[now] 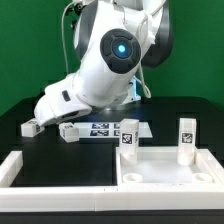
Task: Assemble square table
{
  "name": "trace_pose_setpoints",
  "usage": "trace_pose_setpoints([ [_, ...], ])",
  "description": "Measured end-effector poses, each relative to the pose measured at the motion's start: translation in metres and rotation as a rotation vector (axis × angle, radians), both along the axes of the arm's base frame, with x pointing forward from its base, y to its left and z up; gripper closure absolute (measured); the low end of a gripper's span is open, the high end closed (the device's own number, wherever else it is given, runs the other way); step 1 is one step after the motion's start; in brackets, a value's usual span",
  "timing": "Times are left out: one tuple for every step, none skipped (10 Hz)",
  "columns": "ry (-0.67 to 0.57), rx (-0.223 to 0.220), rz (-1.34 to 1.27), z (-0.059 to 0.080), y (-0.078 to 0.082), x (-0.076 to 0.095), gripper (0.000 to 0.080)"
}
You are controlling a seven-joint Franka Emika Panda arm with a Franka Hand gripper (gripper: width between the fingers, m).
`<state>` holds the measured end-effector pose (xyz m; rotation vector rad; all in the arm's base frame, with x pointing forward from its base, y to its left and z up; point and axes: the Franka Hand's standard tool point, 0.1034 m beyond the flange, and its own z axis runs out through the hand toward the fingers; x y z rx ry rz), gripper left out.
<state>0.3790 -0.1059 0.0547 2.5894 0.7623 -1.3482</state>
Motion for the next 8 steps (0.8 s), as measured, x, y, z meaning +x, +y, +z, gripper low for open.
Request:
trace_pose_setpoints([
  [0.001, -0.002, -0.003, -0.001, -0.002, -0.001, 0.0151],
  [-0.02, -0.037, -0.026, -0.013, -0.01, -0.002, 0.0151],
  [-0.031, -0.054, -0.046, -0.018, -0.016, -0.006, 0.0151],
  [-0.065, -0.046, -0.059, -0.027, -0.019, -0.018, 0.0151],
  [-0.061, -0.042, -0.061, -0.027, -0.024, -0.02, 0.0151],
  [-0.063, -0.048, -0.064, -0.029, -0.024, -0.018, 0.0151],
  [-0.058, -0.054, -0.062, -0.032, -0.019, -0.021, 0.0151],
  [-0.049, -0.056, -0.056, -0.036, -0.014, -0.024, 0.0151],
])
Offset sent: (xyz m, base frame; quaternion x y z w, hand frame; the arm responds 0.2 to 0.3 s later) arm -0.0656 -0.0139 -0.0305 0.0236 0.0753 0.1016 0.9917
